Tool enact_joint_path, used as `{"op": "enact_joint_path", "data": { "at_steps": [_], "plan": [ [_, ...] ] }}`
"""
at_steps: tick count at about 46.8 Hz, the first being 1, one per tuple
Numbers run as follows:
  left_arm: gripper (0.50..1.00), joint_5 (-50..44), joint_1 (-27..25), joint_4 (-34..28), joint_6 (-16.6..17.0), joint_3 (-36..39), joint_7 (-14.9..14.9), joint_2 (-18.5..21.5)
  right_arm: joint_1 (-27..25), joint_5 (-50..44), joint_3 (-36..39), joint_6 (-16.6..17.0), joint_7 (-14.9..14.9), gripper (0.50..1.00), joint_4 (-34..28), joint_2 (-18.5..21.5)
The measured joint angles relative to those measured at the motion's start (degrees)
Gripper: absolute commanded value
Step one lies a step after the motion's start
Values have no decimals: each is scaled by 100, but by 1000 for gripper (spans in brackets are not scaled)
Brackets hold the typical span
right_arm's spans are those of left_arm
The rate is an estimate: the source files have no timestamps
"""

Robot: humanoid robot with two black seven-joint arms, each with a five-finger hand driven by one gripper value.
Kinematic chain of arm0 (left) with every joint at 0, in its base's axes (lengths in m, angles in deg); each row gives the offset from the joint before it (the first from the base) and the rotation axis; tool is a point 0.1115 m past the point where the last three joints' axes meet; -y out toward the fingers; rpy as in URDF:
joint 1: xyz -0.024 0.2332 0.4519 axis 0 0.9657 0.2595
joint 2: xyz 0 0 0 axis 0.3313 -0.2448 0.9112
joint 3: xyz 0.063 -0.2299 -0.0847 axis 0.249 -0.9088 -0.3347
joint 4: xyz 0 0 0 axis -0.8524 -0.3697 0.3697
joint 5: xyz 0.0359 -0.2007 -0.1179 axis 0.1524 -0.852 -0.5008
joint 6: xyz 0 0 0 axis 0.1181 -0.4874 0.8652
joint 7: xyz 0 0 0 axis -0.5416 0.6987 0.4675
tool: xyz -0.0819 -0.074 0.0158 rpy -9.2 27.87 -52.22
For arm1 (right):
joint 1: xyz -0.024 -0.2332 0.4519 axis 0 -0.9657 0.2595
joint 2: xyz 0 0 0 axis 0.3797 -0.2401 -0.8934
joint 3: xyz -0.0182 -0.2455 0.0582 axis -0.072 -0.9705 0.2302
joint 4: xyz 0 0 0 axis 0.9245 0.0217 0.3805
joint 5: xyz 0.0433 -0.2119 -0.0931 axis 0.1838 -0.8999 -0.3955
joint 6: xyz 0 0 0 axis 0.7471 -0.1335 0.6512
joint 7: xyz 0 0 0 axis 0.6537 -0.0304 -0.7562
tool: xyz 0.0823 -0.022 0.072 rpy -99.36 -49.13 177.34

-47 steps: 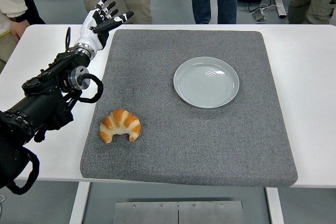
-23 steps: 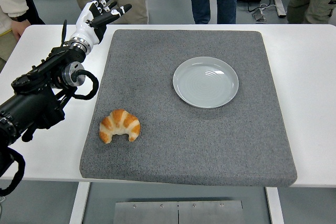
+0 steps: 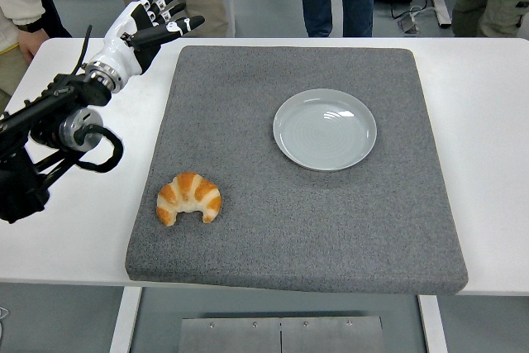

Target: Place the bread on the plate

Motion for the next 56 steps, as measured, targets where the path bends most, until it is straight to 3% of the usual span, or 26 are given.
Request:
{"op": "enact_joint_path", "data": {
  "at_steps": [11, 18, 27, 38, 48, 56],
  "plan": [
    [980, 1125, -52, -415, -50, 216, -63, 459, 1, 0, 1, 0, 0, 1000, 0, 0],
    [977, 1564, -49, -647, -679, 210, -197, 899, 1, 0, 2, 0, 1, 1000, 0, 0],
    [974, 2591, -68, -796, -831, 204, -192, 1091, 1, 0, -2, 0, 0, 1000, 0, 0],
    [974, 3041, -126, -1254, -1584, 219, -224, 1700, 1, 0, 0, 0, 1, 1000, 0, 0],
    [968, 3851, -121, -1753, -1664, 214, -465, 2113, 0, 0, 0, 0, 1, 1000, 0, 0],
    [939, 4253, -183, -1960, -1748, 208, -472, 2351, 0, 0, 1, 0, 1, 1000, 0, 0]
  ]
}}
